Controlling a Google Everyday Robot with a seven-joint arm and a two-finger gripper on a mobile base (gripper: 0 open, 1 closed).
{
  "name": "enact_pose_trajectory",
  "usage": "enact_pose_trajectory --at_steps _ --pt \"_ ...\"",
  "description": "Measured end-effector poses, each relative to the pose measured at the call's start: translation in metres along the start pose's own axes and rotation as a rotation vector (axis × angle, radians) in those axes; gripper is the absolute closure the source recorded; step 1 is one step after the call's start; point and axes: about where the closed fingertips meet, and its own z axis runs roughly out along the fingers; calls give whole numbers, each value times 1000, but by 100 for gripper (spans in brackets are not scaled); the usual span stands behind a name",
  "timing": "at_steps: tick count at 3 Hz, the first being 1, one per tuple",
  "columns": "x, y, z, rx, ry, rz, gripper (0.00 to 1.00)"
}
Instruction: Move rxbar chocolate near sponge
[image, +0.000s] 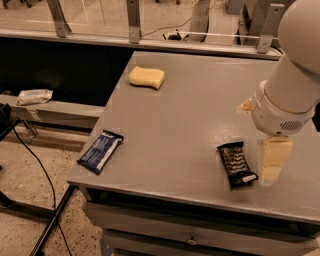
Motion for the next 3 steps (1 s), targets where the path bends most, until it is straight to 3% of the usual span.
enact_pose_trajectory --at_steps 3 --pt "-2 11 49 -26 -15 -55 0"
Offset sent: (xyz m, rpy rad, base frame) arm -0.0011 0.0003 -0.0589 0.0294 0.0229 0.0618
